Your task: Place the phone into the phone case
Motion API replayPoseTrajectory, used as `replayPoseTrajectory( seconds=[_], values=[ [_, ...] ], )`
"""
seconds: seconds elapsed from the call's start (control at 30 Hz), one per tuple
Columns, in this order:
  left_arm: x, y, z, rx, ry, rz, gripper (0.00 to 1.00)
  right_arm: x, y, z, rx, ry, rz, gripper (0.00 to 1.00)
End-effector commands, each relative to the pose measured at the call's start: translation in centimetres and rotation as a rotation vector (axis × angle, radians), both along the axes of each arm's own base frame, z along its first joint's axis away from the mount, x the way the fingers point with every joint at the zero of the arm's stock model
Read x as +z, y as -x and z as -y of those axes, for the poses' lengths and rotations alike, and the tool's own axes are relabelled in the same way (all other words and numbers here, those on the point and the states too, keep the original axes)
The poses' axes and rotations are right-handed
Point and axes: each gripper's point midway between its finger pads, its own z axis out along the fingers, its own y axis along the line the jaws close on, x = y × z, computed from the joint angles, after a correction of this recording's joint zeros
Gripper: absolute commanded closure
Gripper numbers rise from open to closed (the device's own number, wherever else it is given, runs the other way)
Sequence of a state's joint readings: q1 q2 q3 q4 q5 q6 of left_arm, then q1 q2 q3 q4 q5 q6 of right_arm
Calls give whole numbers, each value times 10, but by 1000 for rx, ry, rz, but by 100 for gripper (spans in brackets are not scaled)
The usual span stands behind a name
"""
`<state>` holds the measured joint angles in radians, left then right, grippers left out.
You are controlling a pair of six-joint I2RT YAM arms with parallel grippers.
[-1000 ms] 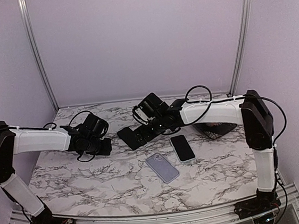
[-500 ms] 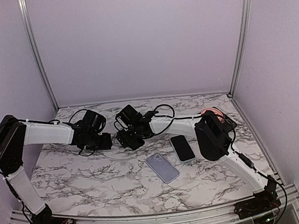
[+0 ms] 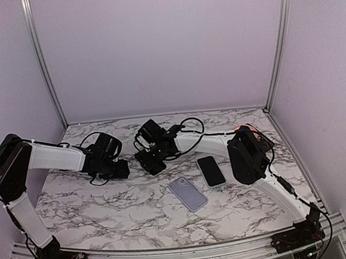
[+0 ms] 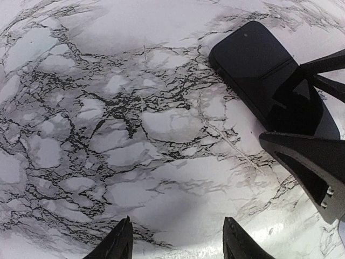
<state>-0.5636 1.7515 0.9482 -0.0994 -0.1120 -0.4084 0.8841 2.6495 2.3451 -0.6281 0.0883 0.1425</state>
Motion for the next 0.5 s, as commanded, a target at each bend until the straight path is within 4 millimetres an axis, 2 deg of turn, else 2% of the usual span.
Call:
replayPoseTrajectory(
  seconds=[0.0, 0.17, 0.3, 0.47],
  values=[
    [8, 2, 1, -2, 26, 20, 44, -23, 42, 23, 39, 82, -192, 21],
    [11, 4, 0, -9, 27, 24, 44, -18, 56, 41, 37, 163, -189, 30],
    [13, 6, -1, -19, 24, 25, 44, -15, 83, 58, 80, 237, -209, 35],
    [13, 11, -3, -27, 17, 18, 44, -16, 117, 103, 88, 385, -273, 36]
  ],
)
